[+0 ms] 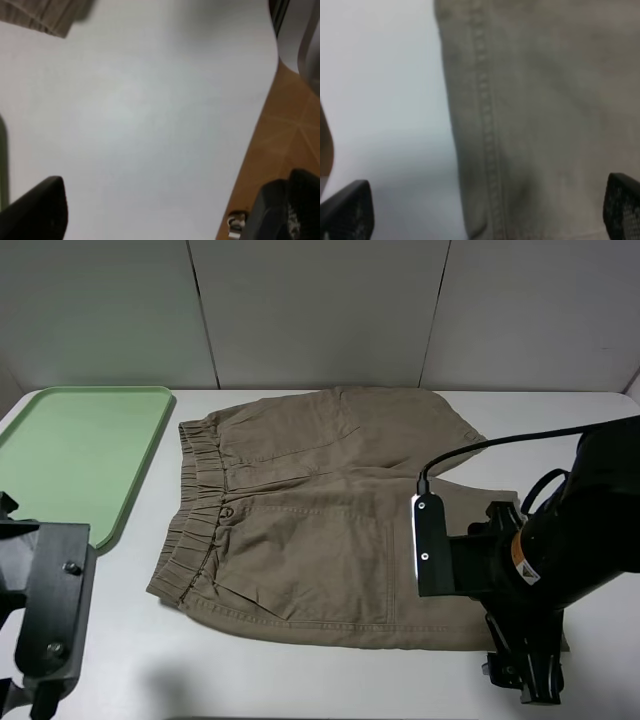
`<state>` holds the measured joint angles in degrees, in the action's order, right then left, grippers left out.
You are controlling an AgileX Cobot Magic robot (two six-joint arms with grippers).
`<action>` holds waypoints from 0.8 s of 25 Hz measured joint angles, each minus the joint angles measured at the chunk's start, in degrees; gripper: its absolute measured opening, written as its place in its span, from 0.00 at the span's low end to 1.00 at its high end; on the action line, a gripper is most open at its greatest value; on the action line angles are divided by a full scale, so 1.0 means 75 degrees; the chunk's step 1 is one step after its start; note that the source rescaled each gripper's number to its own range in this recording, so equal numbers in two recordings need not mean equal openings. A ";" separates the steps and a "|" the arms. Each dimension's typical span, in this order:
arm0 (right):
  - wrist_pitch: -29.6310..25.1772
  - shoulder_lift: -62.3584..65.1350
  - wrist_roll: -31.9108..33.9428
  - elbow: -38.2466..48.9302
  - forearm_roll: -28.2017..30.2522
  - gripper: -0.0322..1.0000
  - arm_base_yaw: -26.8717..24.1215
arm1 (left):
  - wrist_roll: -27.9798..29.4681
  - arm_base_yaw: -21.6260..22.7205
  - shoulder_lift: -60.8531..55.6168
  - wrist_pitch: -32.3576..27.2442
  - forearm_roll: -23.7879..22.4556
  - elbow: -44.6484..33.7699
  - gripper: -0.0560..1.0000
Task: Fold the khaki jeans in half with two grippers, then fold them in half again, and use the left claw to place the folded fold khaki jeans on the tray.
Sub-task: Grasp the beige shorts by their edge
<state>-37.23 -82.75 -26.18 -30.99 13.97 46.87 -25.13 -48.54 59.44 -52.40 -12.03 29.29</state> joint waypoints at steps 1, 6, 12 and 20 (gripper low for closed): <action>0.0119 -0.0100 -0.0019 0.0018 0.0063 1.00 0.0000 | -0.0003 0.0000 0.0000 0.0012 0.0000 -0.0027 0.86; 0.0352 -0.0661 -0.0095 0.0042 0.0405 1.00 0.0000 | -0.0032 0.0000 0.0000 0.0238 -0.0015 -0.0045 0.86; 0.0386 -0.0954 -0.0101 0.0042 0.0631 1.00 -0.0008 | -0.0144 0.0000 0.0000 0.0441 -0.0015 -0.0045 0.86; 0.0725 -0.0930 -0.0399 0.0750 0.0796 1.00 -0.0851 | -0.0176 0.0000 0.0000 0.0468 -0.0015 -0.0045 0.84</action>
<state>-31.80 -89.73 -29.17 -25.36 19.94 40.48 -26.44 -48.54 59.44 -48.89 -12.15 28.95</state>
